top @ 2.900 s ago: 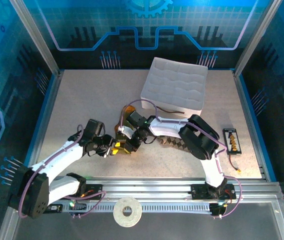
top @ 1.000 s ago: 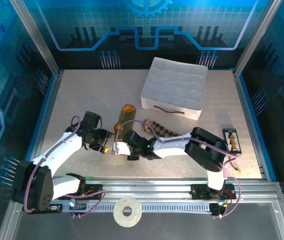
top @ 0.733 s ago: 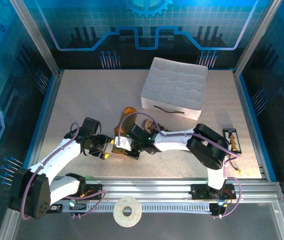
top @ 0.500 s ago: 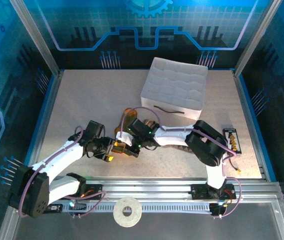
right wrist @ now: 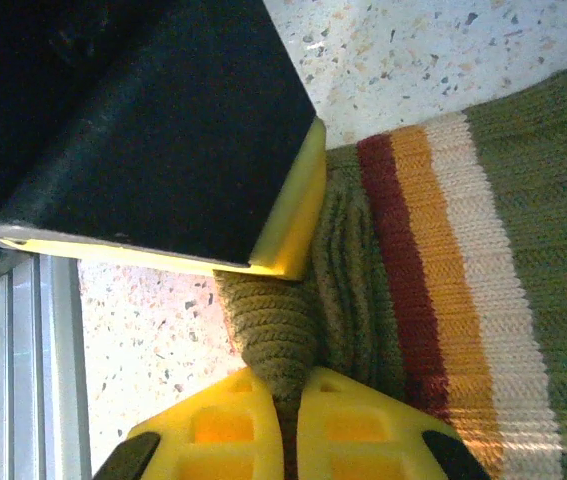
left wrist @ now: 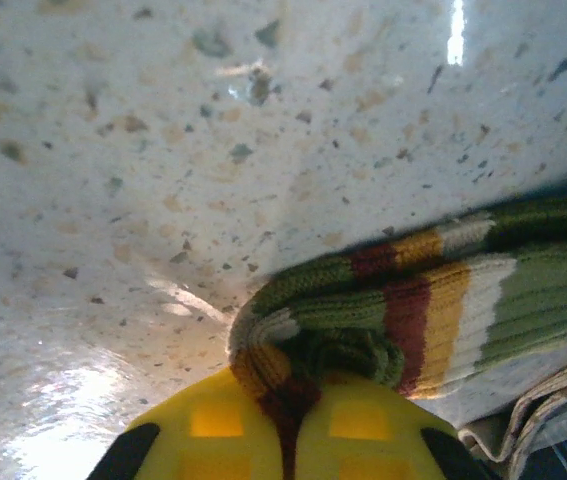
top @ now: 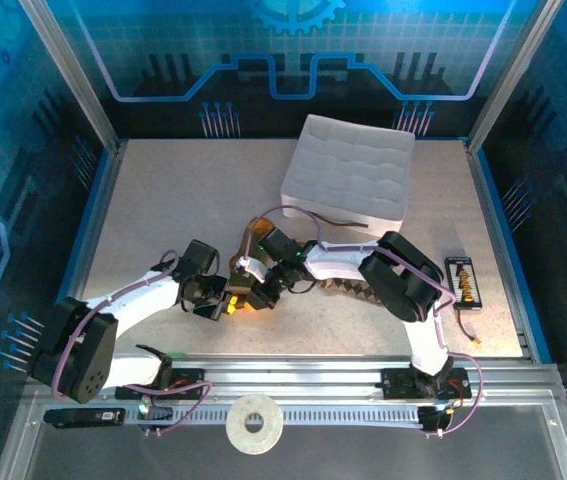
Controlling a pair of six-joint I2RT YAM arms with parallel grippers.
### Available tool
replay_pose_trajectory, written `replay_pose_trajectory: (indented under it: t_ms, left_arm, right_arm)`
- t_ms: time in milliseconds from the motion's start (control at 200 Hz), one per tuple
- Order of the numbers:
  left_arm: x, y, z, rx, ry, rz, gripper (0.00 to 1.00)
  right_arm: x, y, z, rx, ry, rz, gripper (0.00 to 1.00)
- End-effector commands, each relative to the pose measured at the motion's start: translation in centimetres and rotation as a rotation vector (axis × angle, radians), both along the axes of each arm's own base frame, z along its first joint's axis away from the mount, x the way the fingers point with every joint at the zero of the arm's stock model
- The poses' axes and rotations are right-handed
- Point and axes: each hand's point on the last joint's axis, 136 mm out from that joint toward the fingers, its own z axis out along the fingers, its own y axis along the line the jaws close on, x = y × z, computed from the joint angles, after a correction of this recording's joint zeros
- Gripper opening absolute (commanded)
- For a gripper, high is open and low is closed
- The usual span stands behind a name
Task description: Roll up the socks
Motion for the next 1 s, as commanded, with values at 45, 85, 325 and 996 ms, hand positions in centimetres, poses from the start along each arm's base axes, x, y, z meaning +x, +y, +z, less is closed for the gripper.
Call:
replay_pose_trajectory:
  t_ms: [45, 85, 325, 996]
  left_arm:
    - [-3.3, 1.1, -1.7, 0.064, 0.197, 0.024, 0.00]
    - [-3.4, 1.1, -1.6, 0.065, 0.210, 0.025, 0.00]
    - [-3.1, 1.9, -0.9, 0.079, 0.260, 0.018, 0.00]
    - [-1.2, 1.7, -0.2, 0.065, 0.235, -0.045, 0.00]
  right_arm:
    - [0.1, -0.3, 2.3, 0.065, -0.128, 0.004, 0.17]
    - [0.3, -0.6, 3.3, 0.083, -0.246, 0.015, 0.29]
    - [-0.5, -2.1, 5.5, -0.005, -0.967, 0.163, 0.56]
    - [-1.1, 1.3, 0.1, -0.179, -1.012, 0.253, 0.05]
